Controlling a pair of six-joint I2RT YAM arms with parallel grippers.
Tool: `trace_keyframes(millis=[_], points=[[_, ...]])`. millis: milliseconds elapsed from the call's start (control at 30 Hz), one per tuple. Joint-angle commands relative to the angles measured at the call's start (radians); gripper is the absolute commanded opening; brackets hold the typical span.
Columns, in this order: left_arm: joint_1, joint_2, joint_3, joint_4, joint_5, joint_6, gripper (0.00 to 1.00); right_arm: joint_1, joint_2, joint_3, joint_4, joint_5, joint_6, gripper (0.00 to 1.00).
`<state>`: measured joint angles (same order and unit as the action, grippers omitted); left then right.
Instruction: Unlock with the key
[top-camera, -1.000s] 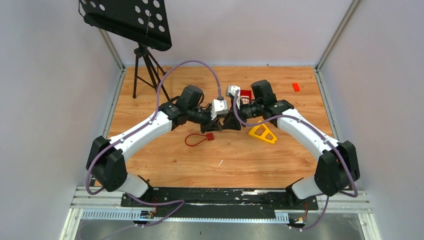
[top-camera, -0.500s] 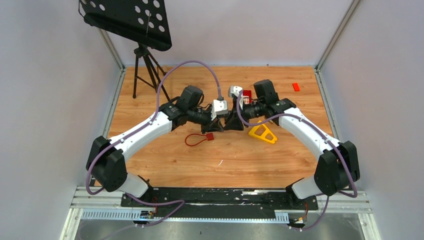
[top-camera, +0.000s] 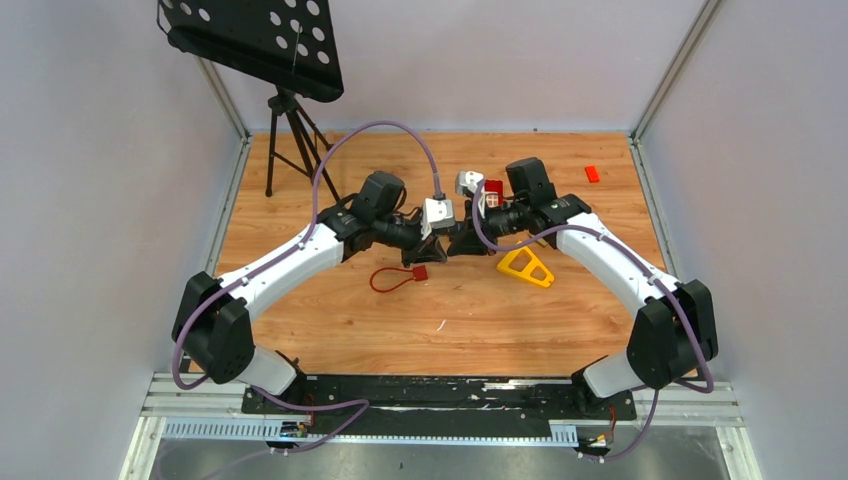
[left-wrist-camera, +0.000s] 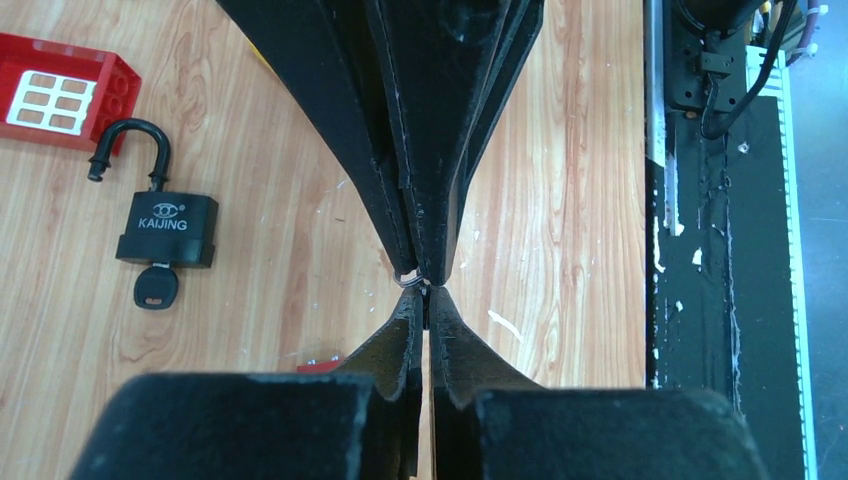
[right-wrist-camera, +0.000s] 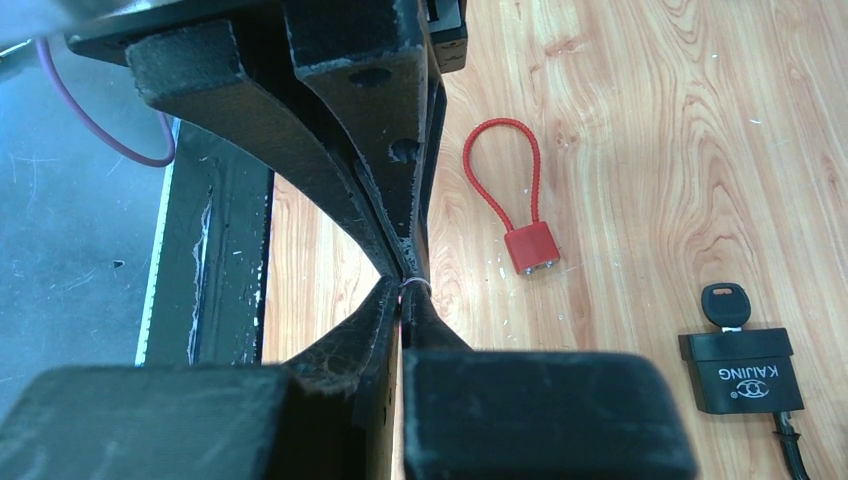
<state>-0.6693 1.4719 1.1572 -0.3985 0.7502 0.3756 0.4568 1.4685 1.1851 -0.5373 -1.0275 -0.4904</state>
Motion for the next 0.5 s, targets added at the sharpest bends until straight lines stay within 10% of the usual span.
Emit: trace_keyframes(millis=[0, 467], points=[[0.006, -0.026, 0.003, 0.003, 0.012, 0.001, 0.05, -0.014, -0.039, 0.01, 0.069, 0.069, 0.026, 0.0], [0.007, -0.004, 0.043, -0.01, -0.017, -0.001, 0.37, -0.016, -0.089, -0.016, 0.111, 0.06, 0.042, 0.0]])
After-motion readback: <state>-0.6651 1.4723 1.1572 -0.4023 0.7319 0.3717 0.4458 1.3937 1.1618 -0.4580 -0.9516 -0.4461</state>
